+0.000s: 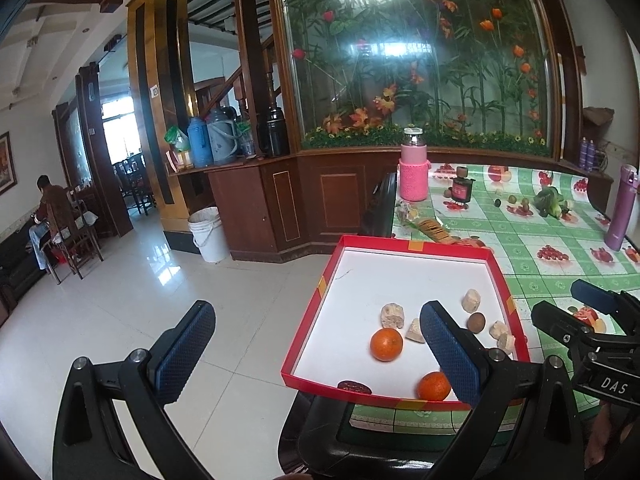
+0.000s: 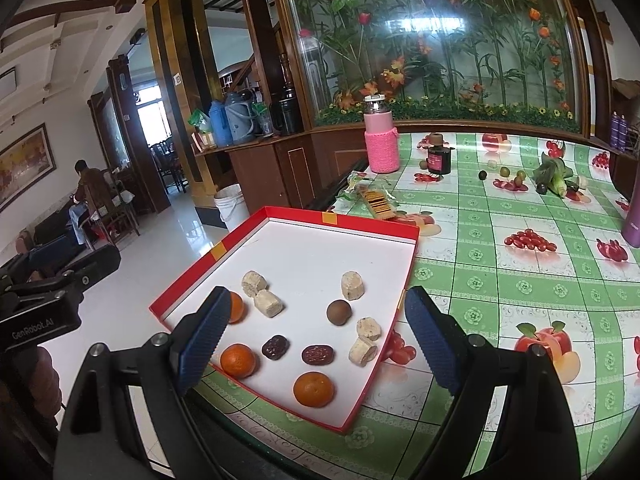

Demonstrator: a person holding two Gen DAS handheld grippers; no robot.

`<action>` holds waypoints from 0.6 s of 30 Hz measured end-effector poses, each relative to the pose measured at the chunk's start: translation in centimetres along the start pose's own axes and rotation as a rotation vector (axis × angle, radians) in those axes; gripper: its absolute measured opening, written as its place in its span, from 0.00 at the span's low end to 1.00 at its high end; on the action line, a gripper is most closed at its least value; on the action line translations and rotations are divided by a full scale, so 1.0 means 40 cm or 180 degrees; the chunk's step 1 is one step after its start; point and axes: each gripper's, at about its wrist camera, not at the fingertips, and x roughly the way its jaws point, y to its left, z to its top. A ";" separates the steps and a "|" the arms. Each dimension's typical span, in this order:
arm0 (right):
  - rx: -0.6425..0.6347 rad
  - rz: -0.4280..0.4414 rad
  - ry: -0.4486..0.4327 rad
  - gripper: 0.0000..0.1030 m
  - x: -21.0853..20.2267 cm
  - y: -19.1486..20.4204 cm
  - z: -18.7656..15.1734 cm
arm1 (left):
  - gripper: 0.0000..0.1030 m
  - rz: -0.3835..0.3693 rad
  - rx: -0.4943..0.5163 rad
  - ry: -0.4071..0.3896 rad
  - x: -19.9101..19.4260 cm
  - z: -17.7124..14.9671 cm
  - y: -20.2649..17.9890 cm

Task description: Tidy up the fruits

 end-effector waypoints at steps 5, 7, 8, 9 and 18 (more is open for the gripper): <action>0.0028 0.0001 0.0012 0.86 0.004 0.000 -0.001 | 0.99 -0.0018 0.0005 0.0009 0.004 0.002 -0.003; 0.0033 -0.0005 0.0021 0.86 0.009 0.001 -0.001 | 0.99 -0.0035 -0.0005 0.0025 0.008 0.003 -0.006; 0.0036 -0.0006 0.0027 0.86 0.012 0.000 -0.001 | 0.99 -0.0031 -0.0007 0.0028 0.010 0.003 -0.007; 0.0039 -0.0006 0.0034 0.86 0.014 -0.001 -0.001 | 0.99 -0.0029 -0.0002 0.0027 0.012 0.003 -0.009; 0.0060 -0.0014 0.0064 0.86 0.024 -0.010 -0.002 | 0.99 -0.0145 0.0069 0.0088 0.024 -0.002 -0.019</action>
